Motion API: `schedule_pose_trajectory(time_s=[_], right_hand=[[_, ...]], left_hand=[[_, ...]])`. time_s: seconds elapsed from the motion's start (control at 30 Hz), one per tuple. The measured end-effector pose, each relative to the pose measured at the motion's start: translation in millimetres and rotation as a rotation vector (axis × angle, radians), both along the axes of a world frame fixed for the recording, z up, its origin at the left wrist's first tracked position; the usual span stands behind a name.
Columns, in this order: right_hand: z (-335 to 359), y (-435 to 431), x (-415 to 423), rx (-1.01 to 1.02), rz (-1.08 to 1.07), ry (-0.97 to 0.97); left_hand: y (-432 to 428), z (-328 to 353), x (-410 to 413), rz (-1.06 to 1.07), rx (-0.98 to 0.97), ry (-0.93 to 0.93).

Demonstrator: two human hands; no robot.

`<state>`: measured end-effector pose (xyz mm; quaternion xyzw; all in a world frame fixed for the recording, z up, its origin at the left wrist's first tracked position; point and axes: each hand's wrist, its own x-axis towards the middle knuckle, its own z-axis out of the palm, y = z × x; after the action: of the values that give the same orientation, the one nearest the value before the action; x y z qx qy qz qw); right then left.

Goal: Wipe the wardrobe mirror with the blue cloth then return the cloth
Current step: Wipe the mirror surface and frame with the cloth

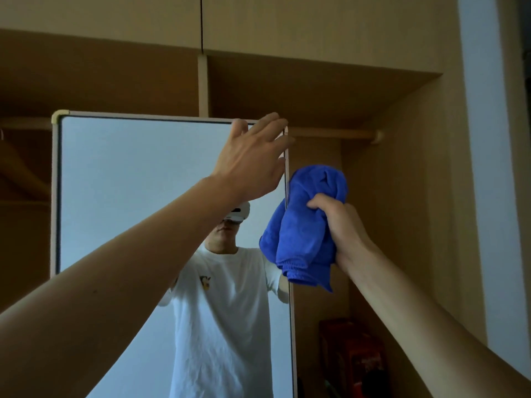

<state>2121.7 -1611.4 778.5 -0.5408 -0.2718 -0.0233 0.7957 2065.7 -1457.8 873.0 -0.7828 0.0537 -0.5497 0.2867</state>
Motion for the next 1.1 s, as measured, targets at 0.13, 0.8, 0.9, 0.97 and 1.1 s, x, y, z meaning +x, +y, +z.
schedule_pose_trajectory(time_s=[0.13,0.8,0.9,0.97,1.1], right_hand=[[-23,-8,4,-0.095,0.007,-0.021],[100,3,5,-0.058,-0.057,-0.115],[127,2,7,-0.094,-0.047,-0.129],[133,1,9,-0.107,-0.042,-0.151],[116,-5,20,-0.157,0.015,-0.173]], left_hand=[[1,16,-2,0.047,-0.069,-0.092],[-15,15,-2,-0.124,-0.414,-0.037],[-14,16,0,-0.124,-0.417,-0.044],[-13,16,0,-0.125,-0.413,-0.04],[-1,21,-8,-0.119,-0.352,-0.028]])
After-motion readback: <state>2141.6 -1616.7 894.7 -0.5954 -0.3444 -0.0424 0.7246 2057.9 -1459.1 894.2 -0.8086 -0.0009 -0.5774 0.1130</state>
